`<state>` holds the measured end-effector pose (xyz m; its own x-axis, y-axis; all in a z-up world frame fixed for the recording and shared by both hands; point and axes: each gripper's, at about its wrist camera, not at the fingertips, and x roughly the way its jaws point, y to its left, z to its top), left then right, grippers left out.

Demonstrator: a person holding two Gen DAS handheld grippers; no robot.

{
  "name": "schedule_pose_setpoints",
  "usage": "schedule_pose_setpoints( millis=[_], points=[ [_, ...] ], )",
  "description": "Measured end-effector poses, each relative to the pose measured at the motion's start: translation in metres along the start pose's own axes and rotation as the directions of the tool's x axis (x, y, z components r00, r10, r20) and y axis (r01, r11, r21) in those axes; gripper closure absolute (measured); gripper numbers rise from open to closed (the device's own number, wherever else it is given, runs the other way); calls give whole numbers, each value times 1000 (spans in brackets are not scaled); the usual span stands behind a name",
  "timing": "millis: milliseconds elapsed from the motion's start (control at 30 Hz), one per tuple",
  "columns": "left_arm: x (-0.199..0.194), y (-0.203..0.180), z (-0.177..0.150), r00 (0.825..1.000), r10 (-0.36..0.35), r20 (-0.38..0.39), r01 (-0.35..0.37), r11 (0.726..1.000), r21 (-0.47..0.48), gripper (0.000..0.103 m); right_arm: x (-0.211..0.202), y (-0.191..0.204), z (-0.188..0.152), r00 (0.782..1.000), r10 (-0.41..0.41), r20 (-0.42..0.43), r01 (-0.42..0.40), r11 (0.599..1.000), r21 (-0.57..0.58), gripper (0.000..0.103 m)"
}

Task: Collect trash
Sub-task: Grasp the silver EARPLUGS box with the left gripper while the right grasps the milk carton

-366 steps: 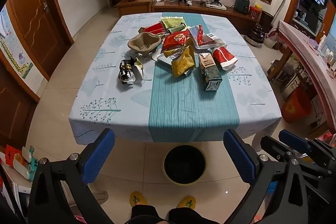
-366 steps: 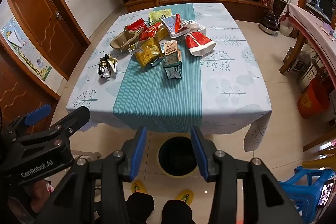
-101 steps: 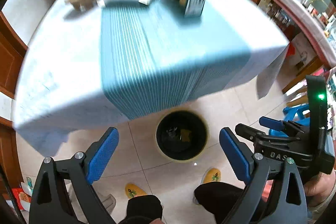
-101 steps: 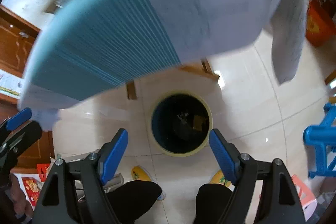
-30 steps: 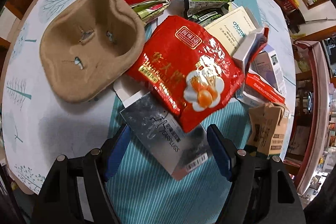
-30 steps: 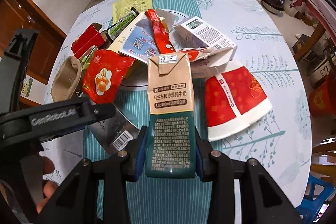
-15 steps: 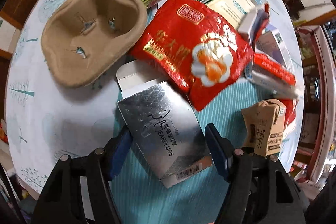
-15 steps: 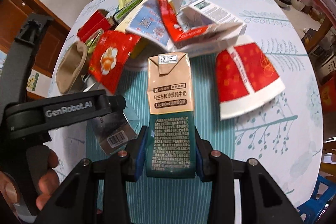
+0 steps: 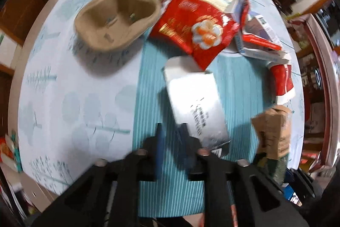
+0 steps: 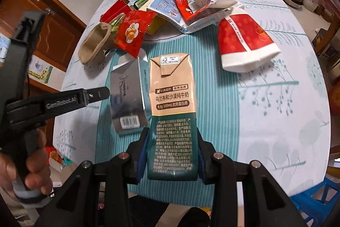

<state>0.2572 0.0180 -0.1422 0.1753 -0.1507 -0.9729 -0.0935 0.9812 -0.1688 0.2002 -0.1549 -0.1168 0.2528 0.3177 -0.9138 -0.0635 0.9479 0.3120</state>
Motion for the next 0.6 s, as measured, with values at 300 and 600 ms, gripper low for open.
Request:
schedule_pose_setpoints(
  millis=[300, 600],
  points=[
    [-12, -2, 8, 999, -34, 19, 35, 999, -33, 23, -26, -23, -18, 999, 2, 39, -4, 999, 47, 65],
    [14, -32, 27, 996, 88, -25, -87, 996, 29, 23, -28, -25, -13, 998, -7, 56, 3, 997, 74, 65]
  ],
)
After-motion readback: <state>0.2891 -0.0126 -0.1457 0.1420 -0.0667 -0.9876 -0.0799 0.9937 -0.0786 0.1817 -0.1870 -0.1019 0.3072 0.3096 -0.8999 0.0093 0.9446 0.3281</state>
